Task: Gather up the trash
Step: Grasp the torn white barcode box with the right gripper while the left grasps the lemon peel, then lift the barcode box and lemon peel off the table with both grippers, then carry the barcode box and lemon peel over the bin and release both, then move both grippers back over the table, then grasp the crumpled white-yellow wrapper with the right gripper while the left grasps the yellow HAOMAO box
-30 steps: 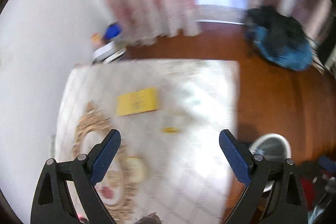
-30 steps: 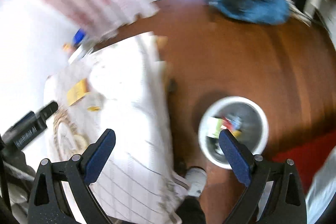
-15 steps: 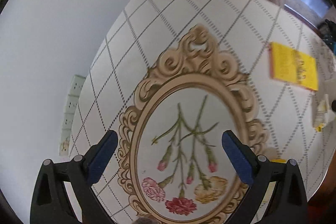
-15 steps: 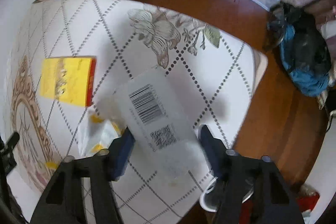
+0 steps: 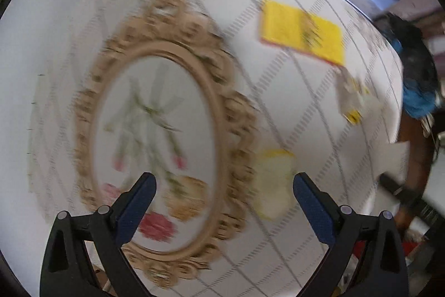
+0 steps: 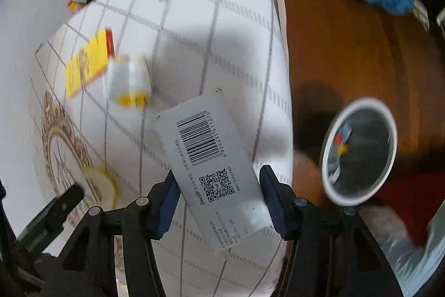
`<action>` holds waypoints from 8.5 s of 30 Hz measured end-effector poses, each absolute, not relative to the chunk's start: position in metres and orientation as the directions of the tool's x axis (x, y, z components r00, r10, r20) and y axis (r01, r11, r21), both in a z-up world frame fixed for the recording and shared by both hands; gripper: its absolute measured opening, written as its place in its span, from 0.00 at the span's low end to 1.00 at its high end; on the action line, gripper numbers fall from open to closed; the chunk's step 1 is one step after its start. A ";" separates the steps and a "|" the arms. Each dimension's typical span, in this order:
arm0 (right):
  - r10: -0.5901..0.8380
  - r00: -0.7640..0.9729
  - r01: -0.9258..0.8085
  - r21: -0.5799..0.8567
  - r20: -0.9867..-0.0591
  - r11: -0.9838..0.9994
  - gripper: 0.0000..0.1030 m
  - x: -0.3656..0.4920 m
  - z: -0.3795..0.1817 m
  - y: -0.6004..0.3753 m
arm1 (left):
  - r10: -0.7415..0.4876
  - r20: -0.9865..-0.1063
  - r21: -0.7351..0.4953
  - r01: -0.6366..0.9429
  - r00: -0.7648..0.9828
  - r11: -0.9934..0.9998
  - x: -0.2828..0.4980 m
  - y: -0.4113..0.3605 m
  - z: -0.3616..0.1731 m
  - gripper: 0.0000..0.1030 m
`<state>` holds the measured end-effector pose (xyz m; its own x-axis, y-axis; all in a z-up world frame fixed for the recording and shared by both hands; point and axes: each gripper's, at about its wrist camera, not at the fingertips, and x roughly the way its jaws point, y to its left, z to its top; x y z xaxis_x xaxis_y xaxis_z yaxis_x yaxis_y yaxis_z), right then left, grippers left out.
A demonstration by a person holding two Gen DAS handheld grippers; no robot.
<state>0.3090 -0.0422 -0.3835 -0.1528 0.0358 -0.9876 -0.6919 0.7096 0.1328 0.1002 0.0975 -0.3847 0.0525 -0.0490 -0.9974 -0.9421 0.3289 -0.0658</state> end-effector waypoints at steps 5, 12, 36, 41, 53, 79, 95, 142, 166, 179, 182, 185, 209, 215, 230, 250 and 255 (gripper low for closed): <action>0.032 -0.127 -0.674 0.110 -0.991 0.731 0.55 0.304 -0.403 -0.065 | -0.045 -0.999 -0.027 -0.904 0.009 0.426 0.130 0.082 -0.407 0.85; 0.009 -0.076 -0.702 0.060 -0.997 0.710 0.54 0.296 -0.409 -0.048 | -0.010 -1.000 0.013 -0.874 -0.020 0.486 0.129 0.070 -0.415 0.28; 0.070 -0.047 -0.695 0.083 -0.996 0.714 0.50 0.285 -0.383 -0.061 | 0.083 -0.996 0.031 -0.837 0.017 0.546 0.125 0.066 -0.377 0.06; 0.107 -0.051 -0.695 0.113 -0.993 0.710 0.50 0.286 -0.365 -0.073 | 0.122 -0.992 0.040 -0.834 0.033 0.551 0.130 0.066 -0.354 0.02; 0.222 -0.049 -0.626 0.203 -0.974 0.753 0.50 0.315 -0.321 -0.116 | 0.208 -0.972 0.022 -0.834 0.112 0.551 0.137 0.055 -0.287 0.01; 0.189 -0.175 -0.656 0.257 -0.966 0.710 0.50 0.306 -0.371 -0.091 | 0.004 -0.995 -0.086 -0.895 0.098 0.438 0.104 0.088 -0.382 0.54; 0.133 -0.153 -0.708 0.203 -0.979 0.677 0.50 0.286 -0.392 -0.060 | 0.079 -0.997 0.024 -0.825 0.024 0.565 0.132 0.072 -0.399 0.31; 0.247 -0.096 -0.140 0.259 -0.964 0.956 0.51 0.530 -0.586 -0.407 | -0.138 -0.988 -0.152 -0.342 0.063 0.927 0.481 -0.200 -0.518 0.32; 0.039 0.059 -0.197 0.026 -0.998 0.980 0.97 0.502 -0.457 -0.403 | 0.006 -0.995 -0.029 -0.360 0.096 0.933 0.440 -0.177 -0.425 0.94; 0.106 0.146 -0.188 0.078 -0.984 0.979 0.97 0.474 -0.323 -0.389 | 0.060 -0.980 -0.033 -0.454 0.189 0.890 0.391 -0.131 -0.315 0.94; 0.160 0.149 -0.230 0.123 -0.976 0.965 0.97 0.466 -0.291 -0.359 | 0.116 -0.973 -0.009 -0.529 0.202 0.848 0.371 -0.099 -0.282 0.94; 0.226 0.120 -0.329 0.176 -0.967 0.928 0.97 0.452 -0.263 -0.302 | 0.159 -0.964 -0.006 -0.616 0.213 0.788 0.344 -0.055 -0.259 0.94; 0.287 -0.187 -0.638 0.338 -0.940 0.692 0.06 0.318 -0.393 0.064 | 0.369 -0.919 0.355 -0.702 -0.140 0.618 0.121 0.185 -0.376 0.94; 0.260 -0.107 -0.601 0.271 -0.960 0.752 0.04 0.337 -0.376 0.033 | 0.382 -0.924 0.348 -0.415 0.000 0.841 0.192 0.179 -0.368 0.94; 0.237 -0.136 -0.519 0.273 -0.962 0.810 0.04 0.366 -0.387 -0.003 | 0.058 -0.998 0.059 -0.015 -0.031 0.998 0.259 0.177 -0.416 0.63; 0.303 -0.235 -0.450 0.379 -0.924 0.808 0.44 0.331 -0.396 -0.021 | -0.016 -0.998 0.027 -0.691 -0.056 0.722 0.153 0.166 -0.423 0.67; 0.309 -0.188 -0.459 0.362 -0.932 0.812 0.43 0.325 -0.400 -0.010 | -0.014 -0.999 0.012 -0.689 -0.032 0.725 0.147 0.163 -0.421 0.65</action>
<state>0.3249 -0.0097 -0.3995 -0.1878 0.3091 -0.9323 -0.4586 0.8118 0.3616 0.1473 0.1629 -0.4205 -0.0324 -0.0136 -0.9994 -0.6887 0.7250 0.0125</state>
